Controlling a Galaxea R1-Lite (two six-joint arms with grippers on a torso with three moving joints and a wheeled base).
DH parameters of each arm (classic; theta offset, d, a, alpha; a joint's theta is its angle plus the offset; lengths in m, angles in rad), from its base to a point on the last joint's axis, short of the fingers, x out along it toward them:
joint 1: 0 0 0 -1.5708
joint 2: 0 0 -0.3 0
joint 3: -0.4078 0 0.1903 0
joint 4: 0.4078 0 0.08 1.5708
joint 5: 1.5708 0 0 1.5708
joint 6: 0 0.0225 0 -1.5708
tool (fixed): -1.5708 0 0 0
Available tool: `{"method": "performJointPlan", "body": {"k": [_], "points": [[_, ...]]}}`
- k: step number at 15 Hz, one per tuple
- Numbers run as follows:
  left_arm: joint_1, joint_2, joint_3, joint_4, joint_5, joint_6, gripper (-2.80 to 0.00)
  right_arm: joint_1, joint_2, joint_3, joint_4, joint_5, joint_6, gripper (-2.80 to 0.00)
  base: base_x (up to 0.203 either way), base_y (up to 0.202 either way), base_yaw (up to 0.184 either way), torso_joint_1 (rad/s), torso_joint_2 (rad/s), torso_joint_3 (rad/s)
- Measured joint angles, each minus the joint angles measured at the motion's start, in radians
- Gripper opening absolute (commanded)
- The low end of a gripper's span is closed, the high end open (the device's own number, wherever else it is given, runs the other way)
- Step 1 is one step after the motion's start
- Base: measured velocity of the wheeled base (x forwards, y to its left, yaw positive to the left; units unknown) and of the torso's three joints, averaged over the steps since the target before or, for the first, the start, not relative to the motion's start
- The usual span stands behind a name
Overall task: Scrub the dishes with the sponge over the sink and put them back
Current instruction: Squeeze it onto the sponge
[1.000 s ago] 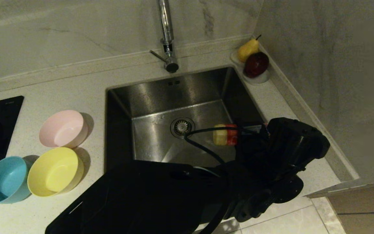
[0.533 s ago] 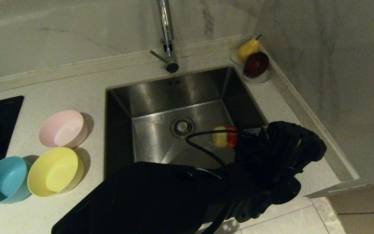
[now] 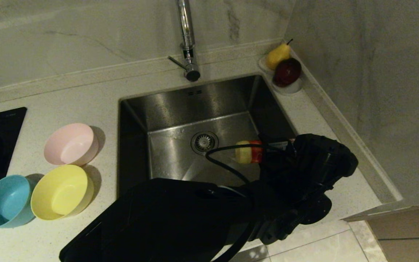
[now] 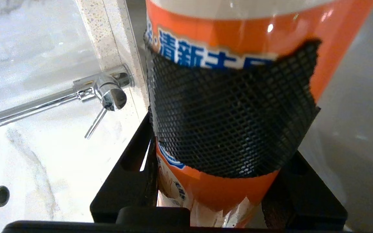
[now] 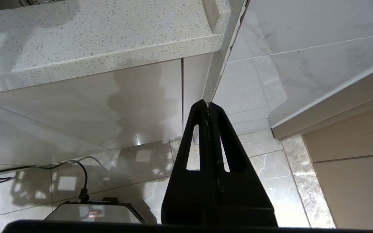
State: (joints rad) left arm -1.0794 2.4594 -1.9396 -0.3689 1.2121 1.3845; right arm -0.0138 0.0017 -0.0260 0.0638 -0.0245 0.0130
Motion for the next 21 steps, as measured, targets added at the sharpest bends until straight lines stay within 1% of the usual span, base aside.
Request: {"method": "performJointPlan", "body": {"k": [5, 8, 19, 21], "points": [[0.008, 0.004, -0.001, -0.03, -0.001, -0.001, -2.8, 0.0, 0.0, 0.0, 0.0, 0.0, 0.0, -2.8, 0.0, 0.0, 0.0, 0.0, 0.0, 0.0], [0.008, 0.012, -0.001, -0.086, -0.002, 0.0, -2.8, 0.0, 0.0, 0.0, 0.0, 0.0, 0.0, -2.8, 0.0, 0.0, 0.0, 0.0, 0.0, 0.0], [0.008, 0.043, -0.001, -0.108, -0.007, 0.001, -2.8, 0.0, 0.0, 0.0, 0.0, 0.0, 0.0, -2.8, 0.0, 0.0, 0.0, 0.0, 0.0, 0.0], [0.007, 0.046, -0.001, -0.11, -0.007, 0.01, -2.8, 0.0, 0.0, 0.0, 0.0, 0.0, 0.0, -2.8, 0.0, 0.0, 0.0, 0.0, 0.0, 0.0]]}}
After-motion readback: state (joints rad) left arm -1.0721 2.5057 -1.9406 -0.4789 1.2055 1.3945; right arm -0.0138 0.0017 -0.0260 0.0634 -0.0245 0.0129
